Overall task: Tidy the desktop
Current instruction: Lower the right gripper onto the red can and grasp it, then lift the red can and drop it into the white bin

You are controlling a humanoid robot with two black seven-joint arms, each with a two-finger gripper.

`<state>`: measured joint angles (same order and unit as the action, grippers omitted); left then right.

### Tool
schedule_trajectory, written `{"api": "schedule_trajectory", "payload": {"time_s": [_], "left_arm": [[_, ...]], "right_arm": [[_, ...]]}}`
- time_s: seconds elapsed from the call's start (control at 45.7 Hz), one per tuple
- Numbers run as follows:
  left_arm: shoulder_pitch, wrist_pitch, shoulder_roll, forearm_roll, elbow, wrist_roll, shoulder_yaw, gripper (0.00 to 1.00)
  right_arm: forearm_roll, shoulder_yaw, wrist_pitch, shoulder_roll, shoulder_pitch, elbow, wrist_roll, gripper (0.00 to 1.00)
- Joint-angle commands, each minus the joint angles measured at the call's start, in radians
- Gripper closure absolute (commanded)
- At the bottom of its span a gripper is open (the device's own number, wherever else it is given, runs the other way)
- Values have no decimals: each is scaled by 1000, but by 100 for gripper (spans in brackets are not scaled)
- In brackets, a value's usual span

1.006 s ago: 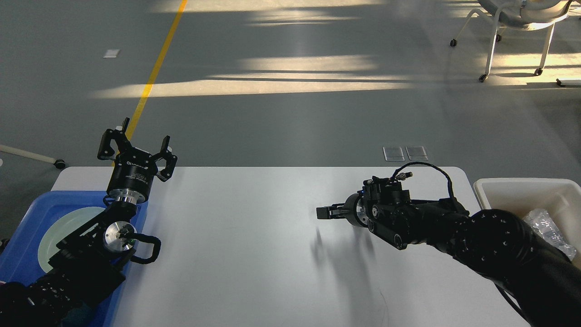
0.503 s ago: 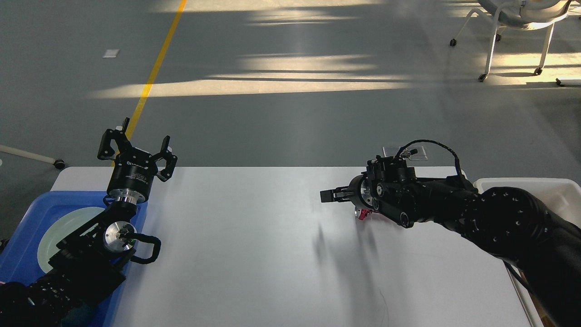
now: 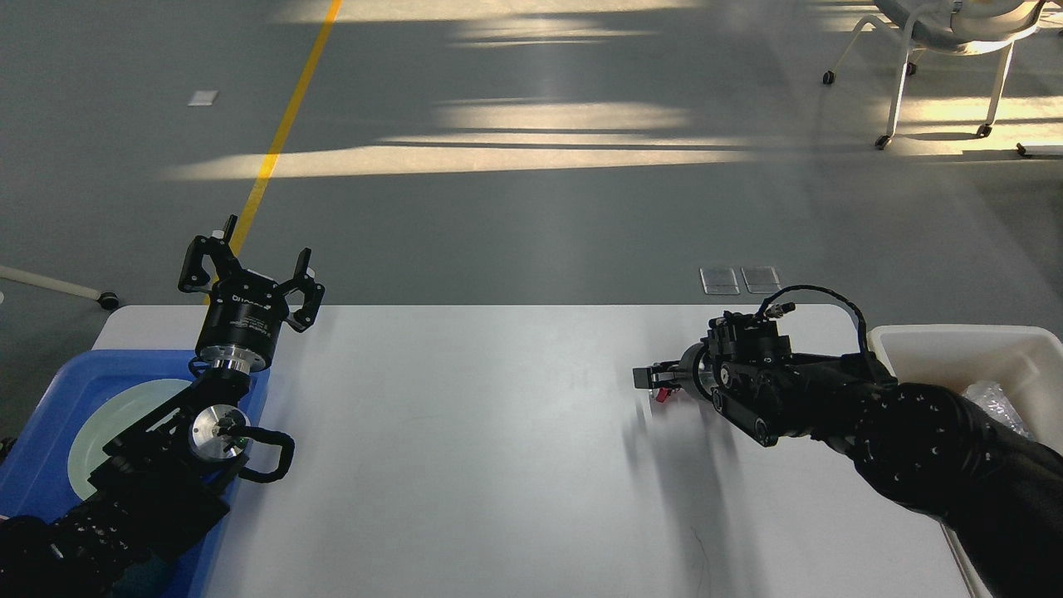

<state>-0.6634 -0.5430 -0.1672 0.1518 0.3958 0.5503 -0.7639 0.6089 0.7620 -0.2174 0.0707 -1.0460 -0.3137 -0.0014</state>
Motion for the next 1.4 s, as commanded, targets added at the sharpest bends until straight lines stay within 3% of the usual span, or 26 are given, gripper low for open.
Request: {"api": "schedule_trajectory", "payload": {"time_s": [0.0,0.262,0.612,0.809,1.006,1.378], "left_arm": [[-1,0,0,0,0,0,0,4],[1,0,0,0,0,0,0,4],[1,0,0,0,0,-1,0,4],[-1,0,0,0,0,0,0,4],[1,0,0,0,0,0,0,4],[1,0,0,0,0,0,0,4]], "right_arm": [[0,0,26,1,29,5,-3,15],[-1,-6,33,1,41,5,-5,49],[-41,-3,56,6,47,5,-3,73],[-60,-1,50,6,26,-10,1,80],[-64,0,9,-23,-55,-51,11,80],[-66,-30,-223,-373,-482,-424,14,80]]}}
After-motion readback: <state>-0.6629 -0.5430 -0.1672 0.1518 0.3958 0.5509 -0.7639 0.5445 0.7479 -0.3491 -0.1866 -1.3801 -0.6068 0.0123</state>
